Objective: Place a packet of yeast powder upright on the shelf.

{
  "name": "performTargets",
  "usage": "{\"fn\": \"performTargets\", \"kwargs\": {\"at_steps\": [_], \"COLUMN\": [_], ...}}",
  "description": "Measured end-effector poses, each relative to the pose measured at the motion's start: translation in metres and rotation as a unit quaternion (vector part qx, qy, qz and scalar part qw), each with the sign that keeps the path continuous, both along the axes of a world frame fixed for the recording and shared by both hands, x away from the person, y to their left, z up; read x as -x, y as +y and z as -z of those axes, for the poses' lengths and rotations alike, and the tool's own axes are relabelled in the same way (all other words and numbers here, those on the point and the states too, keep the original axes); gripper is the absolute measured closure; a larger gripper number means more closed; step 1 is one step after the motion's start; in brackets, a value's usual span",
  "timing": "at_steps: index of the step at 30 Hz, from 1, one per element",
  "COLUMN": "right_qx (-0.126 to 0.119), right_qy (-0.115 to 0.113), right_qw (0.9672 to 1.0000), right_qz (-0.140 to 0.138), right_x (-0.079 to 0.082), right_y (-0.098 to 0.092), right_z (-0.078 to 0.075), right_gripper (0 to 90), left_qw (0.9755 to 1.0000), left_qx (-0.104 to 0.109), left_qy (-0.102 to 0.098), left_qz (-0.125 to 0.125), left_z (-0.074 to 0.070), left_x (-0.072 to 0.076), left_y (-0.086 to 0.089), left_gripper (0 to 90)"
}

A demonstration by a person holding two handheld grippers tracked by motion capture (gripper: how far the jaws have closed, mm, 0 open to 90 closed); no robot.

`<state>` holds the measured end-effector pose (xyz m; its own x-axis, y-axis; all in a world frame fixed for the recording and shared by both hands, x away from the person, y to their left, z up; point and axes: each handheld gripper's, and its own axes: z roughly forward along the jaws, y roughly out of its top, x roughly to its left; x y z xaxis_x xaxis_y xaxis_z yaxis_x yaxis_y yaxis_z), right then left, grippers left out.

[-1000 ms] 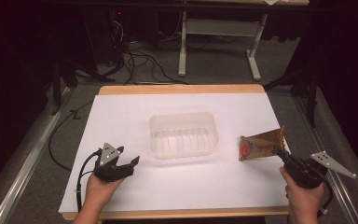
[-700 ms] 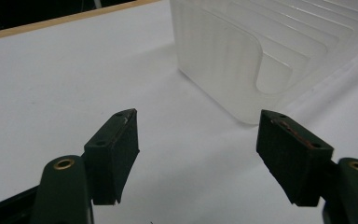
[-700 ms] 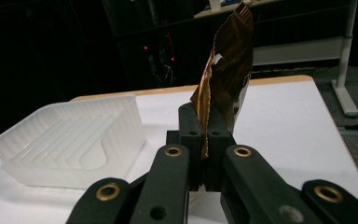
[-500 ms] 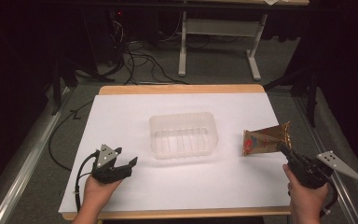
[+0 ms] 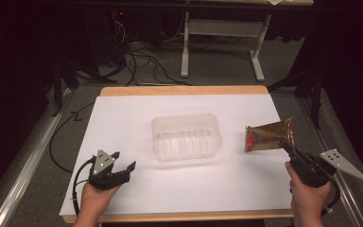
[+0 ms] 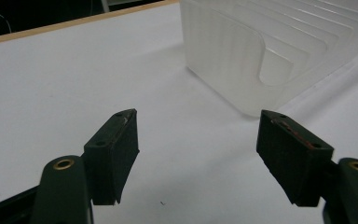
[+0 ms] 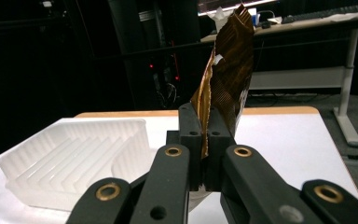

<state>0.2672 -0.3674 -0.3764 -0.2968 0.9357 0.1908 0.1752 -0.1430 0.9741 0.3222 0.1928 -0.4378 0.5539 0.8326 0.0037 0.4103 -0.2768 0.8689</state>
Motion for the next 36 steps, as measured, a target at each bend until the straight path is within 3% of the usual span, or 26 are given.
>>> {"fn": "performTargets", "kwargs": {"at_steps": [16,36], "right_qx": [0.001,0.006], "right_qy": [-0.026,-0.048], "right_qw": [0.9994,0.9974], "right_qz": [-0.023,-0.053], "right_x": [-0.019,-0.03], "right_y": [0.02,0.052], "right_z": [-0.027,-0.057], "right_gripper": [90.0,90.0], "left_qw": [1.0,0.9999], "left_qx": [0.0,0.003], "left_qy": [-0.004,-0.01], "left_qz": [-0.005,-0.004], "left_z": [-0.002,-0.004], "left_x": [0.004,0.004], "left_y": [0.004,0.008], "left_gripper": [29.6,29.5]}}
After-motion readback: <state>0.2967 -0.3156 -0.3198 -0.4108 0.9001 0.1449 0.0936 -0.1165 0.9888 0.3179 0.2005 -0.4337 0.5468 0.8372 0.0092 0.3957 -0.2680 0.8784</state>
